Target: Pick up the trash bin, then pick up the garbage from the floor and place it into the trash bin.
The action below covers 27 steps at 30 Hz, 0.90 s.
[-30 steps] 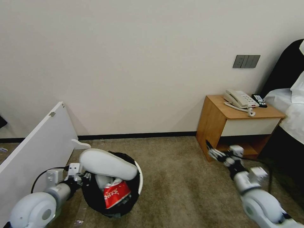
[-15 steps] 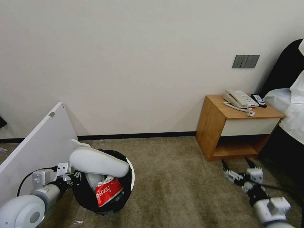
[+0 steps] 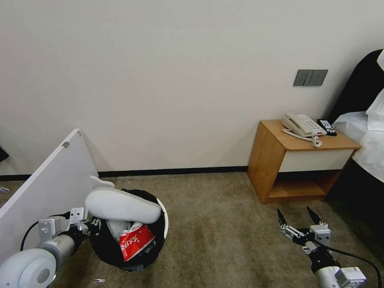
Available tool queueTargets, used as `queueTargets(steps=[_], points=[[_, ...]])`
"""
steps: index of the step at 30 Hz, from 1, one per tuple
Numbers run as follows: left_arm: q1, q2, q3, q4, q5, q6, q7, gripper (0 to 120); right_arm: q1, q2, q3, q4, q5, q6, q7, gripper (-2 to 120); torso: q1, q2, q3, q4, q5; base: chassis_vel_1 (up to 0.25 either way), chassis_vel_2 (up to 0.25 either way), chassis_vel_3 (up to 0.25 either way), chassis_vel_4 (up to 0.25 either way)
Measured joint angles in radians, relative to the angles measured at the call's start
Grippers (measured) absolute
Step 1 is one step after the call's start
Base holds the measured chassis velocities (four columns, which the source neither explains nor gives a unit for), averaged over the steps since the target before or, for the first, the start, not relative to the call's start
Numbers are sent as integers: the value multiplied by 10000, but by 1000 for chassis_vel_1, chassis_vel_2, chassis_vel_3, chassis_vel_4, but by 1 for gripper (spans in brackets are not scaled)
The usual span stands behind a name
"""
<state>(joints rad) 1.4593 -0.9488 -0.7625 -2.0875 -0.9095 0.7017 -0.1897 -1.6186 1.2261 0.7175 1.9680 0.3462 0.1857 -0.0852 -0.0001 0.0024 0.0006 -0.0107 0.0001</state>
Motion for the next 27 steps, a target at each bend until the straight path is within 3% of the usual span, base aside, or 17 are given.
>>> queueTargets(steps=[27], points=[[9,15,160,-53,-11,-2,-18,2,89,110,-315,-59,59,191,-71,100,0,-1,0,0,0,0,0,0,0]])
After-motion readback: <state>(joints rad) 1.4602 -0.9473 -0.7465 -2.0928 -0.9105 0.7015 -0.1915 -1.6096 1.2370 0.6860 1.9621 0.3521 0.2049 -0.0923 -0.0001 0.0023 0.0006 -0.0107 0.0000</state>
